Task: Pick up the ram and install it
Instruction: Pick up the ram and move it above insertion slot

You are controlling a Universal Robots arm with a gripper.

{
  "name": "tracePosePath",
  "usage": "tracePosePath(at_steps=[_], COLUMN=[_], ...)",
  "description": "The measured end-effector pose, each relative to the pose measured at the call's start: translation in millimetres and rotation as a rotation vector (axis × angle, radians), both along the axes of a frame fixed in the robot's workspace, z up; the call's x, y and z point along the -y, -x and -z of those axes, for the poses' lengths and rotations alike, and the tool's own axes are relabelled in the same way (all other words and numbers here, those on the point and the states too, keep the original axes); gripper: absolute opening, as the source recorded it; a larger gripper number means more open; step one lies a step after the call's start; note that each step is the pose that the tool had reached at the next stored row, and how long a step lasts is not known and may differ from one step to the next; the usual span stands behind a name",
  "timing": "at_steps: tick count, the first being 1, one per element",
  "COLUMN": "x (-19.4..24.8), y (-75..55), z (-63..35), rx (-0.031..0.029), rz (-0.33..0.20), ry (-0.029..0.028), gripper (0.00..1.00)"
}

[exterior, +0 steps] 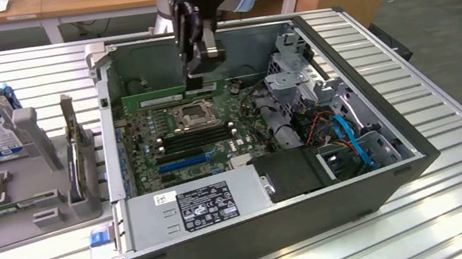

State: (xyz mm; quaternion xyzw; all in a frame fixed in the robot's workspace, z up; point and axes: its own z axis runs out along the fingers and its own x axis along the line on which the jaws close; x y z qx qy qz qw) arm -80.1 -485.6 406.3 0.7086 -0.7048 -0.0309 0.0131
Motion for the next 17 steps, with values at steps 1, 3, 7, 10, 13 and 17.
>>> tracePosePath(at_steps=[1,3,7,10,13,17], x=[0.0,0.0,0.0,0.0,0.0,0.0], y=[-2.5,-7.7,-16.9,-22.7,-23.3,-23.4], z=[0.0,0.0,0.0,0.0,0.0,0.0], rx=[-0.0002,-0.0005,-0.0009,-0.0011,-0.0011,-0.0011], rz=[0.0,0.0,0.0,0.0,0.0,0.0], ry=[0.0,-0.0001,0.0,0.0,-0.0001,0.0], gripper=[0.11,0.11,0.11,0.11,0.11,0.11])
